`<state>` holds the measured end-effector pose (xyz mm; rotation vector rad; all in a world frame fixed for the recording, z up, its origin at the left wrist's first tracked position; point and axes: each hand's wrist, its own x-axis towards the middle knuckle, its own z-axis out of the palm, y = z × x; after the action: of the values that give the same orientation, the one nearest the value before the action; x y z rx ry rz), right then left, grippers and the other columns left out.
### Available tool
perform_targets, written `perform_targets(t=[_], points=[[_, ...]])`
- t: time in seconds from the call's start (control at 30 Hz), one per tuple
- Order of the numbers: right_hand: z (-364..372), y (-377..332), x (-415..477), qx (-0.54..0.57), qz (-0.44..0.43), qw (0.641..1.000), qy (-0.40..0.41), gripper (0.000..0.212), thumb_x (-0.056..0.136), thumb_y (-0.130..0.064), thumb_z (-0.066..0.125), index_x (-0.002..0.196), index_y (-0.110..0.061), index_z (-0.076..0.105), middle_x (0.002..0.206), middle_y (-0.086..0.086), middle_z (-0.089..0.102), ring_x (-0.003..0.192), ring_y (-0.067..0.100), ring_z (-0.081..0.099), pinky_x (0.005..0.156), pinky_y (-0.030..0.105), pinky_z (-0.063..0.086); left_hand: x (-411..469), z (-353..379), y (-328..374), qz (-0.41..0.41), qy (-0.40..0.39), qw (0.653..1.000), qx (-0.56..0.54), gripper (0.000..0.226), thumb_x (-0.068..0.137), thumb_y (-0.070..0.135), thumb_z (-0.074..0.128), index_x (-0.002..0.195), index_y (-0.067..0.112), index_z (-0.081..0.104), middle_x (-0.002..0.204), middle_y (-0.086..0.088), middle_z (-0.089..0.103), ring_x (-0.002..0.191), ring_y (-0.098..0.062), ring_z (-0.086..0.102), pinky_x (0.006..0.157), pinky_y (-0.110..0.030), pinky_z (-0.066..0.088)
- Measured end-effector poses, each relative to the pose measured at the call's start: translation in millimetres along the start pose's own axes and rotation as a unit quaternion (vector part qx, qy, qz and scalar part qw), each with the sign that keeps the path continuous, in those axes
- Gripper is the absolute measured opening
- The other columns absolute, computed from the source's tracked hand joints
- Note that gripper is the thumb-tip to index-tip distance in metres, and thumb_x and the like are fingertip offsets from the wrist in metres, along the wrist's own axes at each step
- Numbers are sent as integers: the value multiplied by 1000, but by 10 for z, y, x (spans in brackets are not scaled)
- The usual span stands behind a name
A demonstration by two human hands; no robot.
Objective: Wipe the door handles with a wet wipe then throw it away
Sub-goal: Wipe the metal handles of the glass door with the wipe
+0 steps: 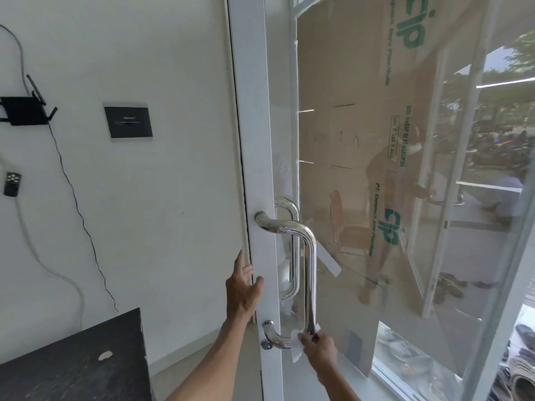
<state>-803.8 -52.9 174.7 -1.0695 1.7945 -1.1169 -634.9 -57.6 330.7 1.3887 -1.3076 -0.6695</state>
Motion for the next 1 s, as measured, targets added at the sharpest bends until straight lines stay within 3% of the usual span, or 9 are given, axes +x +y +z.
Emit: perform_targets(t=[0.2, 0.33, 0.43, 0.5, 0.67, 0.8, 0.83, 0.9, 1.0], points=[[-65, -52, -9, 24, -32, 999, 32, 14, 76, -20, 78, 75, -12, 66, 70, 3, 67, 65, 15, 60, 62, 27, 46, 212, 74, -122, -21, -21, 999, 41, 46, 66, 27, 62, 111, 19, 60, 111, 3, 65, 106, -17, 62, 91, -34, 52], [-237, -304, -18, 5, -126, 991, 48, 22, 72, -21, 82, 68, -13, 63, 57, -9, 58, 56, 7, 51, 50, 19, 36, 186, 143, -100, -29, -35, 999, -11, 68, 69, 17, 65, 134, 11, 46, 121, -1, 65, 106, -13, 63, 93, -26, 49], [-317, -549, 40, 36, -179, 981, 65, 35, 70, -29, 81, 68, -5, 56, 50, 1, 53, 48, 8, 40, 48, 22, 32, 175, 172, -126, -25, -38, 999, -13, 76, 68, 20, 65, 140, 13, 40, 126, -1, 63, 106, -11, 60, 95, -24, 46], [-351, -772, 64, 60, -214, 972, 74, 38, 71, -38, 77, 71, -7, 55, 58, 8, 60, 48, 13, 47, 50, 26, 40, 175, 167, -100, -27, -38, 999, -13, 73, 72, 18, 65, 140, 13, 40, 124, -1, 63, 104, -11, 60, 93, -24, 46], [-512, -1501, -52, 84, -297, 943, 122, 47, 77, -31, 76, 61, -9, 38, 54, -3, 34, 54, 7, 24, 49, 25, 21, 250, 139, -114, -29, -49, 998, -30, 69, 70, 22, 65, 136, 16, 44, 122, 0, 65, 106, -13, 62, 93, -27, 48], [-595, -1935, -103, 63, -333, 932, 129, 27, 82, -25, 73, 70, -9, 55, 55, -11, 44, 49, 3, 31, 49, 20, 26, 309, 70, -86, -32, -51, 998, -25, 62, 70, 20, 68, 129, 15, 47, 118, 2, 63, 110, -18, 61, 90, -26, 44], [-606, -2021, -118, 44, -338, 932, 127, 17, 82, -23, 73, 80, -10, 62, 60, -11, 53, 51, 2, 38, 52, 17, 31, 329, 53, -69, -36, -52, 998, -21, 64, 74, 16, 70, 132, 16, 43, 120, 0, 61, 111, -18, 60, 90, -25, 42], [-618, -2145, -130, -4, -353, 928, 119, 28, 81, -22, 74, 106, -9, 69, 86, -4, 71, 69, 3, 58, 65, 17, 44, 391, 35, -55, -40, -63, 997, 4, 79, 80, 13, 70, 147, 20, 27, 130, -5, 56, 114, -20, 56, 91, -25, 38], [-678, -2263, -175, -71, -379, 917, 102, 45, 82, -23, 74, 125, -16, 63, 119, 1, 69, 103, 17, 66, 85, 20, 46, 444, 38, -38, -32, -80, 995, 57, 94, 82, 18, 70, 155, 28, 11, 137, -6, 53, 125, -24, 52, 96, -26, 40]])
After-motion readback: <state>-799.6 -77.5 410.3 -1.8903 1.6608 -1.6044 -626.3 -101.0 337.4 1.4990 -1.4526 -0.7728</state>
